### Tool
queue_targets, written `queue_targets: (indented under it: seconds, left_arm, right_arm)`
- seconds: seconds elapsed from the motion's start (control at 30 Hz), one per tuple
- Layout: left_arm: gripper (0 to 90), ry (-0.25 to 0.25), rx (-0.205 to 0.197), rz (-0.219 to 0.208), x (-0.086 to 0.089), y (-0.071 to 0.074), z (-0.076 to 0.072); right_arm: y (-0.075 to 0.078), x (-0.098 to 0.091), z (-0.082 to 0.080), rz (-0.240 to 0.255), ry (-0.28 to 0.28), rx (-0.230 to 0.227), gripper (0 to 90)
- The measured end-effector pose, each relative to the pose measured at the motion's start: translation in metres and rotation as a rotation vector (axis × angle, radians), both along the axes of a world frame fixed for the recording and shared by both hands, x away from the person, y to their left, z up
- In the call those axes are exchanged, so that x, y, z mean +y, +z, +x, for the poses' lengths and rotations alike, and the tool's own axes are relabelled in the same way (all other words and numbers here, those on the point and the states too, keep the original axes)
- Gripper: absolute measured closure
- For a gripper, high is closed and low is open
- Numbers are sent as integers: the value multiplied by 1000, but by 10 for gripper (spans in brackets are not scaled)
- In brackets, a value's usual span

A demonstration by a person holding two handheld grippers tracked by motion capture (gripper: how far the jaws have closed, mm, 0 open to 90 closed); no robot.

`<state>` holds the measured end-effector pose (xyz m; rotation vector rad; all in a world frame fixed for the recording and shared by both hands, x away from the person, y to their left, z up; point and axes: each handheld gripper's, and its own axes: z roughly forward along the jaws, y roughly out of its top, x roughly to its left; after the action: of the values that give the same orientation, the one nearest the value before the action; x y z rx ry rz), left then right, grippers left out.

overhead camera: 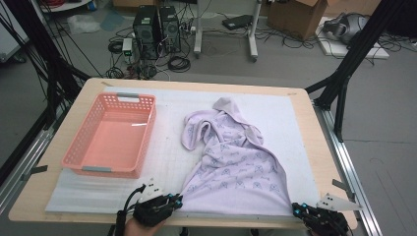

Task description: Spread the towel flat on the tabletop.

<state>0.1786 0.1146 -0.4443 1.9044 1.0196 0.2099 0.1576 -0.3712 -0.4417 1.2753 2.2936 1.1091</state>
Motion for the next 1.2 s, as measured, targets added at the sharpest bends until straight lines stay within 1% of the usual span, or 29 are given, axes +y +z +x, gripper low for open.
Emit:
queue_targets:
  seconds: [0.03, 0.1, 0.17, 0.2, 0.23, 0.27, 0.3, 0.33, 0.37, 0.4, 0.47, 0.53, 0.57, 0.63, 0.7, 0.77, 0.83, 0.87, 0.9, 0.97, 1.0, 1.03, 1.07, 1.1, 1.13, 1.17, 1.2]
  left_arm:
    - [849, -4, -1, -6, 3, 0, -6]
    - [848, -17, 8, -16, 7, -3, -20]
    - [842, -48, 25, -17, 8, -9, -30]
    - [825, -55, 20, -20, 7, -10, -32]
    - [744, -45, 10, -24, 7, -10, -32]
    - [629, -23, -2, -34, 8, -9, -28]
    - [564, -8, -17, -51, 9, -8, -24]
    - [530, 1, -24, -58, 10, -7, -21]
    - [513, 14, -30, -65, 10, -5, -15]
    - [507, 18, -33, -66, 11, -5, -9]
    - [506, 29, -35, -63, 11, -4, 3]
    - [506, 37, -36, -67, 9, -4, 17]
    - [509, 38, -39, -67, 8, -3, 23]
    - [517, 35, -44, -72, 6, -3, 34]
    - [528, 31, -48, -78, 3, -2, 41]
    - [534, 20, -49, -67, 1, -3, 43]
    - [545, 9, -57, -55, 1, -3, 44]
    - [544, 14, -56, -62, 2, -3, 45]
    - [544, 13, -61, -59, 3, -3, 46]
    - [542, 14, -58, -61, 3, -2, 48]
    - [541, 14, -61, -57, 3, -2, 48]
    - [540, 14, -62, -57, 3, -2, 49]
    - [540, 12, -60, -58, 4, -2, 50]
    - [539, 13, -62, -57, 4, -2, 51]
    - [539, 9, -63, -52, 5, -2, 52]
    - [539, 14, -65, -56, 5, -1, 52]
    - [540, 14, -69, -58, 6, 0, 53]
  right_arm:
    - [1, 0, -4, 10, 6, 4, 878]
    - [2, -1, -14, 13, 23, 14, 879]
    - [1, -2, -24, 0, 34, 42, 879]
    - [0, -2, -28, -6, 36, 51, 878]
    - [-1, -2, -31, -14, 42, 49, 865]
    - [-1, -2, -32, -20, 40, 39, 801]
    - [0, -2, -31, -7, 19, 26, 699]
    - [2, -2, -29, 10, 1, 12, 645]
    - [3, -2, -27, 16, -9, -12, 602]
    - [5, 0, -24, 20, -25, -32, 583]
    - [7, 4, -16, 1, -49, -74, 565]
    - [7, 9, -7, -10, -61, -98, 556]
    - [7, 11, -2, -19, -60, -110, 557]
    - [8, 16, 8, -20, -68, -118, 557]
    - [8, 22, 19, -30, -67, -122, 559]
    - [7, 30, 29, -38, -55, -119, 565]
    - [5, 41, 39, -58, -42, -112, 571]
    - [5, 46, 45, -75, -32, -121, 576]
    - [4, 51, 50, -88, -29, -127, 576]
    - [5, 61, 61, -100, -27, -139, 592]
    - [4, 65, 66, -116, -32, -149, 601]
    - [4, 69, 72, -142, -34, -154, 628]
    - [2, 72, 77, -157, -41, -148, 646]
    - [-1, 74, 82, -166, -36, -141, 702]
    - [-3, 75, 84, -184, -37, -130, 782]
    - [-5, 74, 84, -199, -29, -125, 850]
    - [-3, 71, 83, -215, -39, -128, 863]
